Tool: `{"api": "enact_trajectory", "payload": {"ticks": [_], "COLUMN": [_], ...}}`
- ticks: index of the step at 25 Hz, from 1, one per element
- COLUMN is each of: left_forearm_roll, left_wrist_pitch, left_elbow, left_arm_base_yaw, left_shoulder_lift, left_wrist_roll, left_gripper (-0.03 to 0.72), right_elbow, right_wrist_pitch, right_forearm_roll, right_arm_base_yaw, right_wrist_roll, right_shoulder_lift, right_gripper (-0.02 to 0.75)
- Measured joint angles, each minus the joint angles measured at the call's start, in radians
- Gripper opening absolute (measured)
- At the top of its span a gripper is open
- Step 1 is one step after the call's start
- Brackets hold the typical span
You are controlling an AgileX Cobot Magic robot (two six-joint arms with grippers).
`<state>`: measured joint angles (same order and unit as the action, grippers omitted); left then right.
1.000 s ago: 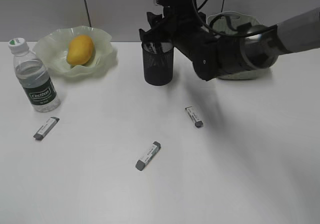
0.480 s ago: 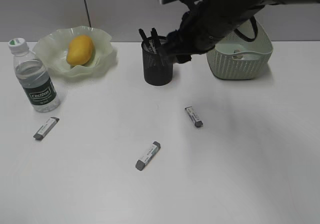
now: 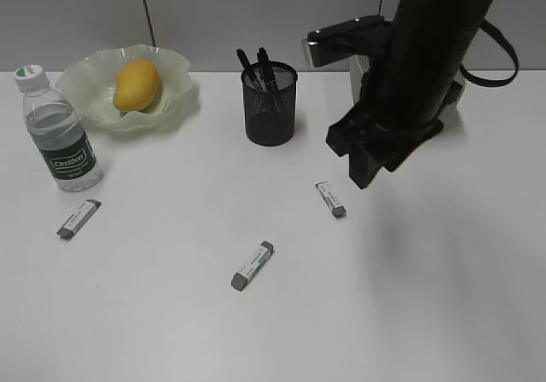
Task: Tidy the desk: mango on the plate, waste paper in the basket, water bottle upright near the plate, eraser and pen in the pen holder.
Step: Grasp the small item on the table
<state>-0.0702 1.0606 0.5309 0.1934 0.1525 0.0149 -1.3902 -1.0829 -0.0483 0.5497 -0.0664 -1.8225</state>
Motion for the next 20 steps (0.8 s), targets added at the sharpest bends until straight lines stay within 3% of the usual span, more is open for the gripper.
{"api": "enact_trajectory", "payload": {"ticks": [4, 8, 15, 20], "left_forearm_roll": [0.000, 0.000, 0.000, 0.000], "left_wrist_pitch": [0.000, 0.000, 0.000, 0.000], "left_elbow": [0.000, 0.000, 0.000, 0.000], "left_arm_base_yaw": [0.000, 0.000, 0.000, 0.000], "left_shoulder_lift": [0.000, 0.000, 0.000, 0.000], "left_wrist_roll": [0.000, 0.000, 0.000, 0.000], "left_gripper": [0.410, 0.388, 0.354, 0.347], "right_elbow": [0.000, 0.000, 0.012, 0.132], "right_wrist_pitch": [-0.112, -0.121, -0.122, -0.123], "right_forearm_roll": [0.048, 0.071, 0.075, 0.075], "right_arm_base_yaw": [0.000, 0.000, 0.000, 0.000], "right_wrist_roll": [0.060, 0.083, 0.097, 0.098], "right_shoulder_lift": [0.044, 0.138, 0.401, 0.639], "right_gripper": [0.454, 0.530, 0.543, 0.545]}}
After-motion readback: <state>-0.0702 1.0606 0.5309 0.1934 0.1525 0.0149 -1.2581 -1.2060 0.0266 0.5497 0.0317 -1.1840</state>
